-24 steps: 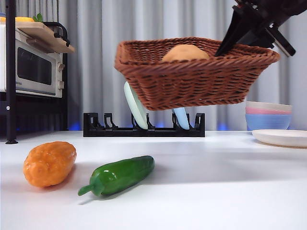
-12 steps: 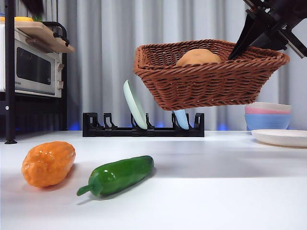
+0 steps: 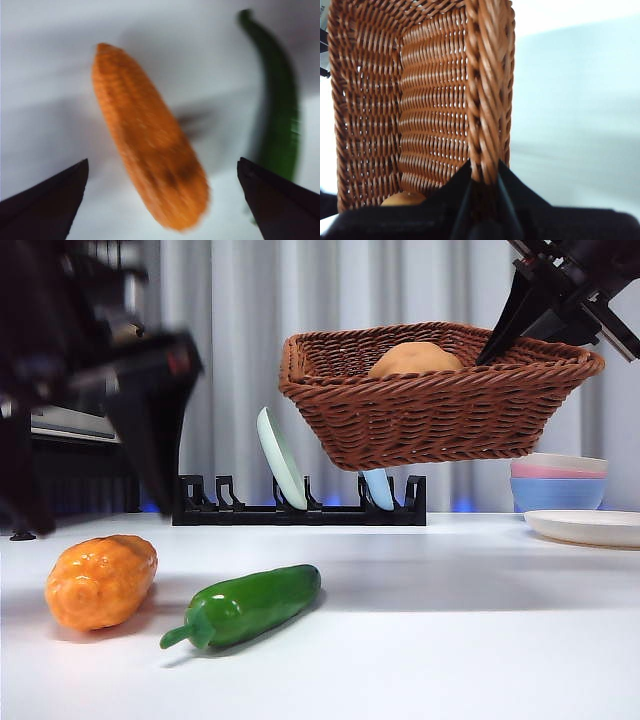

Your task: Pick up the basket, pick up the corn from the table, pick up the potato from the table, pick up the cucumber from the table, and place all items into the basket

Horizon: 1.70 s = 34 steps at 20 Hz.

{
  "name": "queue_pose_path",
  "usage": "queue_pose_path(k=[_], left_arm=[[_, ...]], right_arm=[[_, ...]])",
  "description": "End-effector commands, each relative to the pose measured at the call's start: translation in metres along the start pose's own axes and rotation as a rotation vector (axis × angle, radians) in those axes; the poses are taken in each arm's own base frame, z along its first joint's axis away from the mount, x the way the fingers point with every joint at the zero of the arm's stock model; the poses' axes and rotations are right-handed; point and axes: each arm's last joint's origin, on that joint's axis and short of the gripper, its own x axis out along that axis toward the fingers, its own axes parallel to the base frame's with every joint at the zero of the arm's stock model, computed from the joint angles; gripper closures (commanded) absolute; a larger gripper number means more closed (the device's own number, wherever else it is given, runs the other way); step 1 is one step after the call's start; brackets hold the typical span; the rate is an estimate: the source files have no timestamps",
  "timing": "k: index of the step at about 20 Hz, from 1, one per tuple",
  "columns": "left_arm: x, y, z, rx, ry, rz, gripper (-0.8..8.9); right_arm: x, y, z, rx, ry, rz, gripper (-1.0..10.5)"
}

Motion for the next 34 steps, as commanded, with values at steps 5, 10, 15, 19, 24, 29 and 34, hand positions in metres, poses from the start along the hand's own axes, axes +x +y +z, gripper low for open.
queue_pose_path(k=[5, 10, 15, 19, 24, 29, 34], left_arm=[[0.046, 0.011, 0.010, 0.014, 0.096, -0.005, 5.51], [0.034, 0.010, 0.002, 0.133, 0.198, -0.074, 8.21], [-0.039, 0.000, -0.019, 0.391, 0.304, -0.430, 8.21], [-0.120, -0.009, -0.016, 0.545, 0.060, -0.623, 8.21], [-0.183, -0.028, 0.034, 0.428, -0.524, -0.620, 8.21], [-0.161, -0.051, 0.073, 0.308, -0.743, -0.438, 8.21], [-0.092, -0.068, 0.100, 0.314, -0.555, -0.304, 8.21]], right_arm=[[-0.001, 0.001, 0.001, -0.010, 0.001, 0.015, 9.6], [-0.001, 0.001, 0.001, -0.011, -0.001, 0.013, 9.6], [-0.001, 0.001, 0.001, -0.017, -0.004, 0.013, 9.6], [0.000, 0.001, 0.001, -0.018, -0.005, 0.011, 9.6], [0.004, 0.010, -0.002, -0.035, 0.014, 0.034, 9.6], [0.011, 0.024, -0.007, -0.062, 0.043, 0.070, 9.6], [0.014, 0.031, -0.010, -0.073, 0.053, 0.070, 9.6]])
